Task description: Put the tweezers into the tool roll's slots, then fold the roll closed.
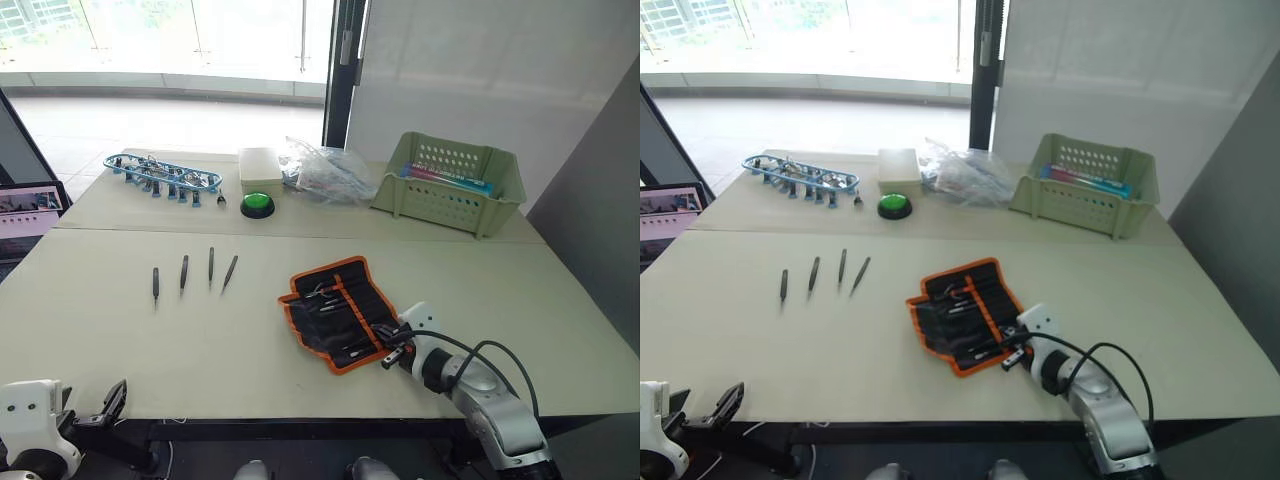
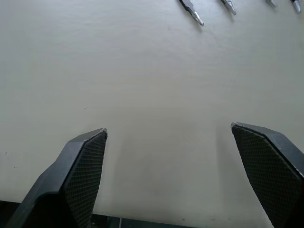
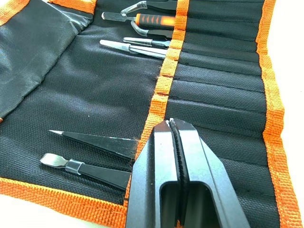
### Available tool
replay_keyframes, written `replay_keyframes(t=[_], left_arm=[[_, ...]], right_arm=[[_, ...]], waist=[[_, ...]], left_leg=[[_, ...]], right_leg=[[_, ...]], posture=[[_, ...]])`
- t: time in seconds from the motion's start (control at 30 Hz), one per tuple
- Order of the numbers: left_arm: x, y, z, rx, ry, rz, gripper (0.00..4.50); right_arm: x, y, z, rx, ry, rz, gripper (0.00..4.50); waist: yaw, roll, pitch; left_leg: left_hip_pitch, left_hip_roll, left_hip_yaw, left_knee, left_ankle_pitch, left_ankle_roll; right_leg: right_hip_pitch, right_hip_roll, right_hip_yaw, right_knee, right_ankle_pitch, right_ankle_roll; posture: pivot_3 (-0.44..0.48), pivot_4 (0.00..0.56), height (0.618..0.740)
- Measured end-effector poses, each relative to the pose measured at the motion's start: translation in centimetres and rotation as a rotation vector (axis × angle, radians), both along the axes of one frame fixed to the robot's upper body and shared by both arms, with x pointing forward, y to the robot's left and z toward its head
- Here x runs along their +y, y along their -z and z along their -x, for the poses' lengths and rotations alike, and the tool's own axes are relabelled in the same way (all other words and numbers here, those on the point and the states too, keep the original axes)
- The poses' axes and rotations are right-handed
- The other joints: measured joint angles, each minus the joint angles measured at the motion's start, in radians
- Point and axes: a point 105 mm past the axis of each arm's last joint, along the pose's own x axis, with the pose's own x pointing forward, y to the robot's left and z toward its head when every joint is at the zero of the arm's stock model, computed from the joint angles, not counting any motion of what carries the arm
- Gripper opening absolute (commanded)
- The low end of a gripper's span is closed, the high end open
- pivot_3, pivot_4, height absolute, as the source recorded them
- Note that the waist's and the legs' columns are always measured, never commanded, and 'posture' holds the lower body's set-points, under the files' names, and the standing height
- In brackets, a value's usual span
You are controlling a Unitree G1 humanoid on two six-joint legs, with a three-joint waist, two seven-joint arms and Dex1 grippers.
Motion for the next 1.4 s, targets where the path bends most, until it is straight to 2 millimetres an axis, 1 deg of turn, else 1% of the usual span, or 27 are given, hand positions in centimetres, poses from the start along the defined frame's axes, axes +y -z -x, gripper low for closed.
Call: replay_keyframes(t=[0.1, 0.17, 0.37, 0.47, 0.63, 0.73, 0.87, 1.03, 1.13, 1.3, 1.33, 1.4], left_arm=[[-0.6, -0.4, -1.9, -0.031, 0.029, -0.008, 4.42], [-0.5, -0.4, -3.7, -0.045, 0.026, -0.008, 4.42], [-0.4, 0.7, -8.0, -0.038, -0.001, 0.011, 4.42], [-0.5, 0.8, -10.0, -0.052, 0.000, -0.007, 4.42], [-0.8, 1.1, -12.9, -0.061, 0.003, -0.019, 4.42], [-0.7, 1.2, -14.1, -0.061, -0.019, -0.008, 4.42], [-0.4, 1.4, -15.1, -0.059, -0.053, 0.013, 4.42], [-0.6, 1.6, -16.0, -0.055, -0.059, 0.019, 2.96], [-0.8, 1.6, -16.3, -0.056, -0.062, 0.026, 1.88], [-1.0, 1.7, -16.4, -0.055, -0.058, 0.032, 0.27], [-1.0, 1.7, -16.4, -0.056, -0.058, 0.031, 0.03], [-1.0, 1.6, -16.4, -0.059, -0.055, 0.028, 0.03]], right_arm=[[0.0, 0.0, 0.0, 0.000, 0.001, -0.001, 0.00], [0.1, 0.1, 0.0, 0.002, 0.001, -0.005, 0.00], [0.3, -0.2, -0.1, -0.007, 0.008, -0.014, 0.00], [0.3, -0.2, -0.2, -0.009, 0.019, -0.018, 0.00], [0.1, -0.3, -0.4, -0.014, 0.040, -0.015, 0.00], [0.0, -0.3, -0.4, -0.014, 0.045, -0.014, 0.00], [0.0, -0.3, -0.4, -0.016, 0.050, -0.014, 0.00], [-0.1, -0.2, -0.4, -0.011, 0.051, -0.013, 0.00], [-0.2, -0.2, -0.4, -0.008, 0.056, -0.012, 0.00], [-0.2, -0.2, -0.3, -0.008, 0.059, -0.011, 0.00], [-0.2, -0.2, -0.3, -0.007, 0.060, -0.012, 0.00], [-0.3, -0.2, -0.3, -0.007, 0.062, -0.011, 0.00]], waist=[[0.000, 0.000, 0.000], [0.001, 0.000, 0.000], [-0.001, -0.001, -0.001], [0.001, -0.002, -0.002], [0.009, 0.004, -0.004], [0.010, 0.008, -0.005], [0.009, 0.012, -0.006], [0.010, 0.015, -0.008], [0.013, 0.015, -0.008], [0.016, 0.016, -0.008], [0.017, 0.016, -0.008], [0.018, 0.016, -0.008]], left_leg=[[0.000, 0.000, 0.000, 0.000, 0.000, 0.000], [0.001, 0.000, 0.000, 0.000, 0.000, 0.000], [0.000, -0.001, 0.000, 0.000, 0.001, 0.001], [0.000, -0.001, 0.000, 0.000, 0.001, 0.002], [0.000, -0.001, 0.000, 0.000, 0.001, 0.001], [0.001, -0.002, 0.000, 0.000, 0.001, 0.001], [0.001, -0.002, 0.000, 0.000, 0.001, 0.001], [0.002, -0.003, 0.000, 0.000, 0.001, 0.001], [0.002, -0.003, 0.000, 0.000, 0.001, 0.001], [0.002, -0.003, 0.000, 0.000, 0.001, 0.001], [0.002, -0.003, 0.000, 0.000, 0.001, 0.001], [0.002, -0.003, 0.000, 0.000, 0.001, 0.001]], right_leg=[[0.000, 0.000, 0.000, 0.000, 0.000, 0.000], [0.001, 0.001, 0.000, 0.001, 0.000, 0.000], [0.002, 0.002, 0.000, 0.003, 0.001, 0.000], [0.002, 0.002, 0.000, 0.004, 0.001, 0.000], [0.003, 0.002, 0.000, 0.004, 0.002, 0.000], [0.004, 0.002, 0.000, 0.005, 0.003, 0.000], [0.004, 0.002, 0.000, 0.005, 0.004, 0.001], [0.005, 0.002, 0.000, 0.005, 0.004, 0.002], [0.006, 0.001, 0.000, 0.004, 0.004, 0.003], [0.006, 0.001, 0.000, 0.003, 0.004, 0.003], [0.006, 0.001, 0.000, 0.003, 0.004, 0.003], [0.005, 0.001, 0.000, 0.003, 0.004, 0.003]], posture=[[0.000, 0.150, 0.738], [0.000, 0.150, 0.738], [0.000, 0.150, 0.738], [0.000, 0.150, 0.738], [0.000, 0.150, 0.738], [0.000, 0.150, 0.738], [0.000, 0.150, 0.738], [0.000, 0.150, 0.738], [0.000, 0.150, 0.738], [0.000, 0.150, 0.738], [0.000, 0.150, 0.738], [0.000, 0.150, 0.738]])
